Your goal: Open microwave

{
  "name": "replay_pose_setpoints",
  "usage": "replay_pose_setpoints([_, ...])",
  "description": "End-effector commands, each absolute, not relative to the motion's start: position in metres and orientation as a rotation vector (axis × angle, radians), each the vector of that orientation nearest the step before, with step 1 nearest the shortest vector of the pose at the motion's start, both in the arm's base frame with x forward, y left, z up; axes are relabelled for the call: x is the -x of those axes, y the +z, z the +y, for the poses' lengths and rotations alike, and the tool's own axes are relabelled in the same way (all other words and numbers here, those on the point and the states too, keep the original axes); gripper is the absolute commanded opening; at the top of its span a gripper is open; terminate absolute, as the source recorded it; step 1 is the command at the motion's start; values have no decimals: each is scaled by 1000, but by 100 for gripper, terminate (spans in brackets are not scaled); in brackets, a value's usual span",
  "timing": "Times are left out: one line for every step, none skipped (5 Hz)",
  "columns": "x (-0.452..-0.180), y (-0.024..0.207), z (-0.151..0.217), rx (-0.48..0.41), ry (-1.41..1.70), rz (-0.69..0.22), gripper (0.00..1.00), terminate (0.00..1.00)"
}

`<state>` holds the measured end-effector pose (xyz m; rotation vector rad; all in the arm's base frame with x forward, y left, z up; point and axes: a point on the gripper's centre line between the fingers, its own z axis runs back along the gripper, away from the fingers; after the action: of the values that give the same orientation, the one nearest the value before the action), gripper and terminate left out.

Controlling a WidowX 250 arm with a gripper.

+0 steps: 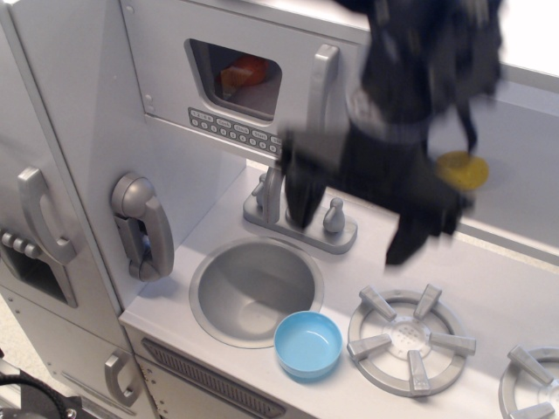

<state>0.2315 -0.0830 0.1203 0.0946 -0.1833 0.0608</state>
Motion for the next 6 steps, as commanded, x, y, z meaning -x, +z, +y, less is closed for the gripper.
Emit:
replay_pose_setpoints([-274,148,-59,6,64,-262,100,0])
replay_pose_setpoints([-299,139,-52,-27,92,-289,100,0])
replay_pose_setpoints([-320,136,-38,-39,124,-306,100,0])
replay_pose_setpoints([-329,137,-27,-68,145,-331,100,0])
replay_pose_setpoints([-331,148,-11,-66,181,-355,100,0])
replay_pose_setpoints([-336,150,-2,-79,208,-352,100,0])
